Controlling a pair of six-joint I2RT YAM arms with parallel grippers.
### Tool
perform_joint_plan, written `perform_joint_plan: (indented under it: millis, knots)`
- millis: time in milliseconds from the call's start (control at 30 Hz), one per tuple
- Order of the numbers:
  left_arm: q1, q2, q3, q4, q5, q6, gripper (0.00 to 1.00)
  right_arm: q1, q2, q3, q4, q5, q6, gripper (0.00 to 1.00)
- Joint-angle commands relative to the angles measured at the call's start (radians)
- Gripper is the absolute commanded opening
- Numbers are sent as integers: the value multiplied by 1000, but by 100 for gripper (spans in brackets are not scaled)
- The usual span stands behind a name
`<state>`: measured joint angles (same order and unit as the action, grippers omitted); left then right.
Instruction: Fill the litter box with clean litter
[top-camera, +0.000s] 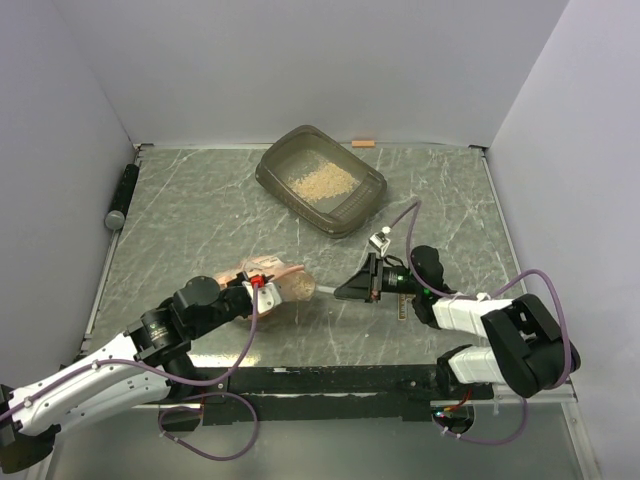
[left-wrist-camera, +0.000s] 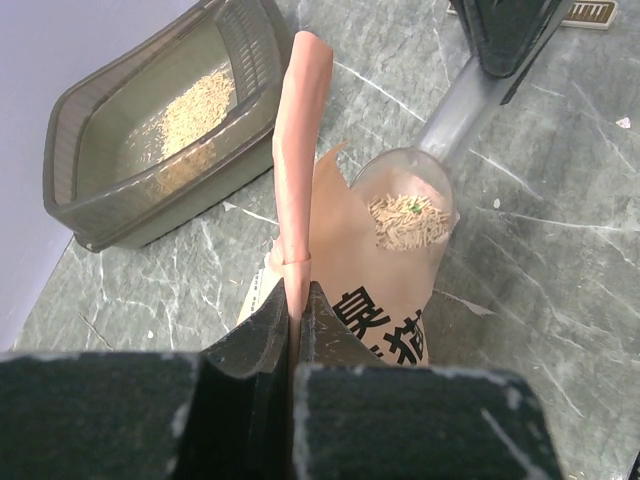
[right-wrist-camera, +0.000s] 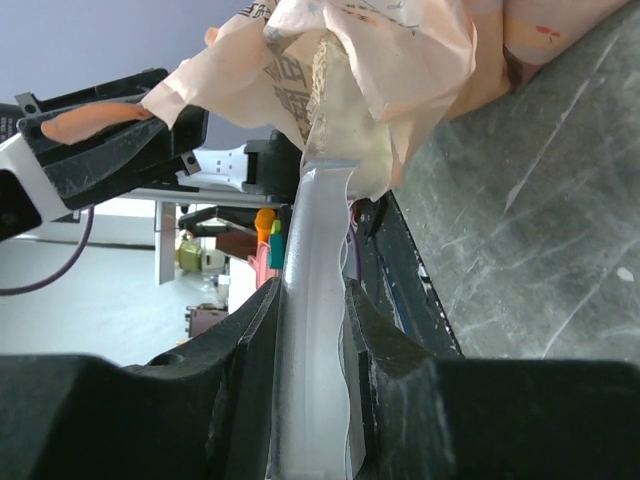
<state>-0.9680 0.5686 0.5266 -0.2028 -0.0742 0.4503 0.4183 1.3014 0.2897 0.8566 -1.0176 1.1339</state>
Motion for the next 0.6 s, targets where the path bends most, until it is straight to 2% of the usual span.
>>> perform_joint_plan:
  millis: [0,200,267,367,567]
  knots:
    - [6,-7,-7,91,28,-12,1,-19,-31,-58,209,-72,72,0]
    - [17,-19,-14,112,17,-12,1,-52,-39,-135,326,-82,110,0]
    - [21,-29,-17,123,16,-12,1,-61,-56,-145,311,-90,96,0]
    - [26,-30,-19,126,17,-15,1,-68,-102,-155,247,-93,61,0]
    - [34,-21,-14,126,22,-19,1,-79,-247,-147,-12,-81,-54,0]
